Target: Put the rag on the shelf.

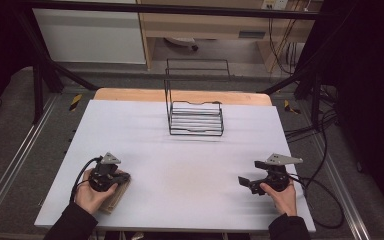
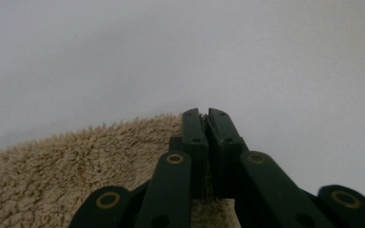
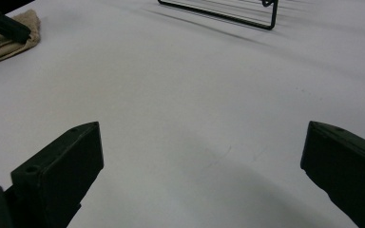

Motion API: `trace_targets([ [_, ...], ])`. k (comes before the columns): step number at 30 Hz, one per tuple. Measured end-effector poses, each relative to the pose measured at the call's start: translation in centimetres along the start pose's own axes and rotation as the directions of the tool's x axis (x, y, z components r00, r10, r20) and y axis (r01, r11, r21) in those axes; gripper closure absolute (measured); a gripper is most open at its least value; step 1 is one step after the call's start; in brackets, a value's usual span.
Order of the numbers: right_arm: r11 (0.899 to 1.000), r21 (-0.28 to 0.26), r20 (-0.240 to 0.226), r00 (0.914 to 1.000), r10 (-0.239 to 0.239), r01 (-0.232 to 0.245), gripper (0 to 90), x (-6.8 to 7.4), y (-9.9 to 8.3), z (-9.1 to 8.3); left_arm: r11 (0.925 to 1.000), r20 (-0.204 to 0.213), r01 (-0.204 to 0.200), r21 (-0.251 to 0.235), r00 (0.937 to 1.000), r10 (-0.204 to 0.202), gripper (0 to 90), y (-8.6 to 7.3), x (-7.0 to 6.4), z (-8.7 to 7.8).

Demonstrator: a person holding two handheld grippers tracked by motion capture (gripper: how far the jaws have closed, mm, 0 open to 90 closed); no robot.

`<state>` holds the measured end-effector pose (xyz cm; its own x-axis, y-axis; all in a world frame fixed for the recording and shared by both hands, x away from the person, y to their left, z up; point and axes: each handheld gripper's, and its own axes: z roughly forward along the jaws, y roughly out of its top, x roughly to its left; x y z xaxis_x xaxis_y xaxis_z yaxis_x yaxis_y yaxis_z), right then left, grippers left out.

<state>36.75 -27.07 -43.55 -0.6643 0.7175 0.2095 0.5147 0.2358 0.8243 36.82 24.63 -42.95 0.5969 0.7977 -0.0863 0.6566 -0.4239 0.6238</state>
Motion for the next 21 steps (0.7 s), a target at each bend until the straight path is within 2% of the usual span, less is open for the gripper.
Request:
trace_targets([
  [6,1.0,-0.001,0.002,1.0,0.003,-0.003,0.9,0.0,0.0,0.0,0.9963,0.021,0.03,-0.081,0.9994,-0.029,86.7,0.2,0.1,-1.3],
  [11,1.0,0.0,0.0,1.0,0.003,-0.003,0.9,0.0,0.0,0.0,0.9912,0.018,0.031,-0.129,0.9994,-0.029,86.8,0.5,0.0,-2.1],
  [21,1.0,0.001,0.004,1.0,0.0,0.0,1.0,0.0,0.0,0.0,0.9843,0.023,0.03,-0.174,0.9994,-0.026,86.9,2.0,-0.8,-2.4],
])
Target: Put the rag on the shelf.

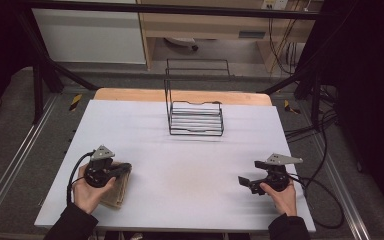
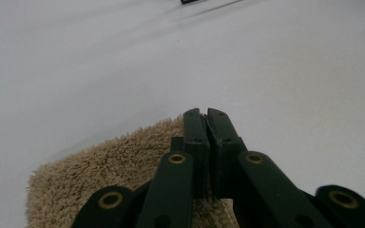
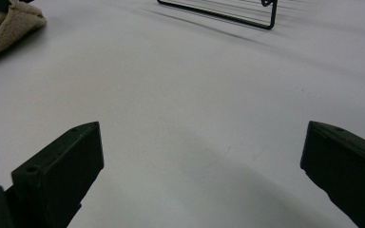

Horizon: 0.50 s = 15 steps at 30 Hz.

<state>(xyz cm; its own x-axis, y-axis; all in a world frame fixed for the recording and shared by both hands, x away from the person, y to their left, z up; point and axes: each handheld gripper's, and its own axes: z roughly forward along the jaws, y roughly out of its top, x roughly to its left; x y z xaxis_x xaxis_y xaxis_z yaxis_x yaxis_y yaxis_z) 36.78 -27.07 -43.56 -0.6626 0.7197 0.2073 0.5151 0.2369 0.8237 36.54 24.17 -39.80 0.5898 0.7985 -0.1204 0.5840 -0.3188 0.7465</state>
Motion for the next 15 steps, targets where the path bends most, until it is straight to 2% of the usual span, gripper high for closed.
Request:
trace_targets([
  [5,1.0,0.002,0.003,1.0,0.002,-0.002,1.0,0.0,0.0,0.0,0.9997,-0.003,-0.023,0.001,0.9997,0.023,87.0,0.9,-0.9,0.4],
  [9,1.0,0.002,0.002,1.0,0.002,-0.002,1.0,0.0,0.0,0.0,0.9999,0.013,-0.014,-0.01,0.9998,0.014,86.9,1.9,-1.4,0.9],
  [15,1.0,0.003,0.001,1.0,0.002,-0.002,1.1,0.1,0.0,0.1,0.9997,0.041,-0.02,-0.012,0.9989,0.021,86.9,3.4,-2.9,1.9],
])
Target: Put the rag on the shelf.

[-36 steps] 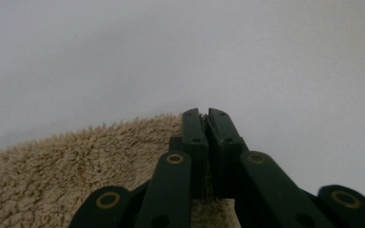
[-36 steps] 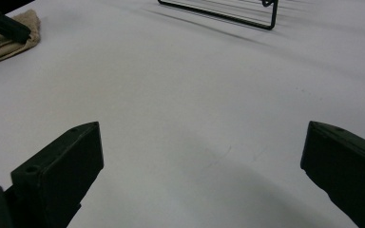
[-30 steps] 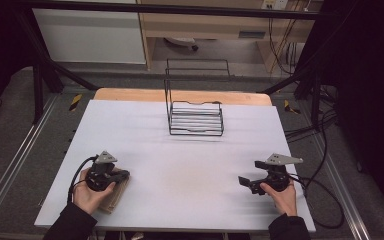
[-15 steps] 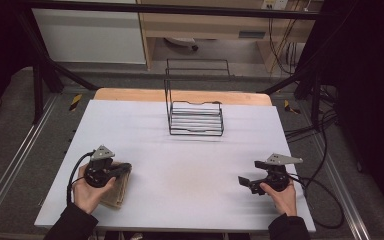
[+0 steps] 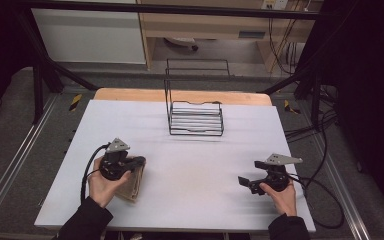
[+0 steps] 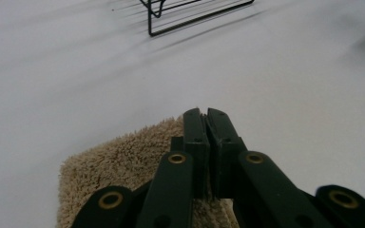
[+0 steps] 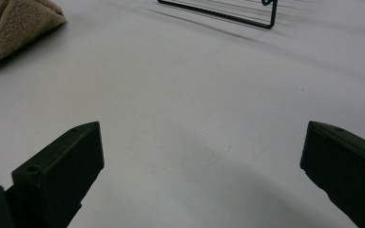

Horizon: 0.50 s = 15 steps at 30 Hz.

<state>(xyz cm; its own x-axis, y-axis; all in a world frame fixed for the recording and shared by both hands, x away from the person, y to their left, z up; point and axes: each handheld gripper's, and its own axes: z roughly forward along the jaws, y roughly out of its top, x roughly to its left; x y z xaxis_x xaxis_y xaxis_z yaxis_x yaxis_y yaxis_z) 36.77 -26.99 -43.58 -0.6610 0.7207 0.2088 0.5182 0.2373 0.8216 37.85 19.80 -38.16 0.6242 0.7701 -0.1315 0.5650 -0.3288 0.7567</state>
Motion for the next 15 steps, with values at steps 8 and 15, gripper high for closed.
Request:
trace_targets([
  [8,1.0,0.005,0.0,1.0,-0.001,0.001,1.1,0.0,0.0,0.1,0.9999,0.039,-0.017,0.001,0.9991,0.017,86.9,1.6,-2.7,2.1],
  [15,1.0,0.006,0.003,1.0,-0.005,0.005,1.2,0.0,0.0,0.1,0.9994,0.07,-0.026,0.023,0.9972,0.024,86.9,2.5,-4.7,4.9],
])
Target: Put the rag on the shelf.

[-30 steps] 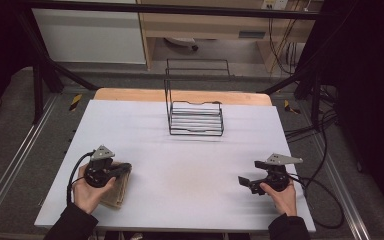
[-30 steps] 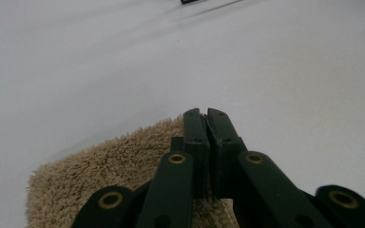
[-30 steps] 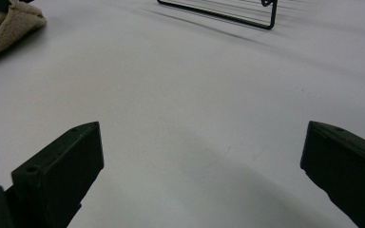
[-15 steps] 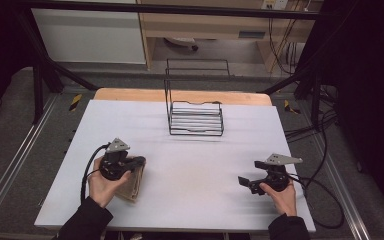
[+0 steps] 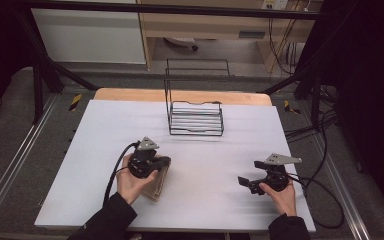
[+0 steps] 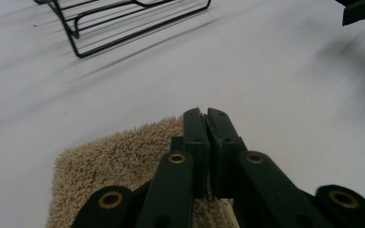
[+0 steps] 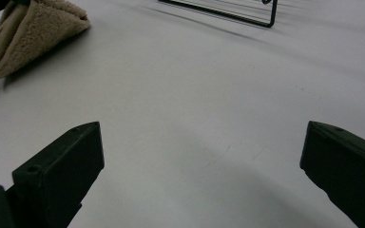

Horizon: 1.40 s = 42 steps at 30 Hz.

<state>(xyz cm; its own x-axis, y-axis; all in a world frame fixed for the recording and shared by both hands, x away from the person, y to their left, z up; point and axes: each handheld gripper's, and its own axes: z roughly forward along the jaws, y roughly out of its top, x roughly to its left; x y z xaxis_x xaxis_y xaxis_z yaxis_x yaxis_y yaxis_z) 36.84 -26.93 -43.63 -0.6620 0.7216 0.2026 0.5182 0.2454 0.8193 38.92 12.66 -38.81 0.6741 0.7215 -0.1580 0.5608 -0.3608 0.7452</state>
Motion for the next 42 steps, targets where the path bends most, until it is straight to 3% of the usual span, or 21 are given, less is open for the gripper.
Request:
trace_targets([
  [14,1.0,0.003,-0.002,1.0,-0.003,0.003,1.3,0.0,0.0,0.1,0.9994,0.042,-0.024,0.023,0.9989,0.023,86.9,1.7,-3.5,5.8],
  [24,1.0,0.012,0.001,1.0,-0.008,0.008,1.3,0.0,0.0,0.2,0.9977,0.058,-0.051,0.045,0.9971,0.048,84.0,0.8,-3.4,8.3],
  [26,1.0,0.007,0.003,1.0,-0.005,0.005,1.3,0.1,0.0,0.2,0.9961,0.068,-0.073,0.048,0.9952,0.07,78.2,0.8,-3.2,8.1],
  [30,1.0,0.006,0.007,0.9999,-0.009,0.009,1.3,0.1,-0.1,0.2,0.9945,0.087,-0.093,0.048,0.9923,0.088,56.6,1.2,-2.8,6.8],
  [35,1.0,0.006,0.009,1.0,-0.004,0.004,1.4,0.1,-0.1,0.3,0.9896,0.062,-0.132,0.058,0.9898,0.128,37.0,1.4,-1.3,3.8],
  [36,1.0,0.007,0.009,1.0,0.001,-0.001,1.4,0.2,-0.1,0.3,0.9896,0.062,-0.132,0.058,0.9898,0.128,34.2,1.4,-1.3,3.8],
  [39,1.0,0.005,0.009,1.0,0.004,-0.004,1.4,0.2,-0.1,0.3,0.9898,0.025,-0.122,0.074,0.9924,0.12,26.1,0.7,0.7,1.6],
  [42,1.0,0.005,0.011,0.9999,0.004,-0.004,1.4,0.3,0.0,0.3,0.9925,0.008,-0.093,0.08,0.9957,0.093,24.1,-0.5,2.3,0.2],
])
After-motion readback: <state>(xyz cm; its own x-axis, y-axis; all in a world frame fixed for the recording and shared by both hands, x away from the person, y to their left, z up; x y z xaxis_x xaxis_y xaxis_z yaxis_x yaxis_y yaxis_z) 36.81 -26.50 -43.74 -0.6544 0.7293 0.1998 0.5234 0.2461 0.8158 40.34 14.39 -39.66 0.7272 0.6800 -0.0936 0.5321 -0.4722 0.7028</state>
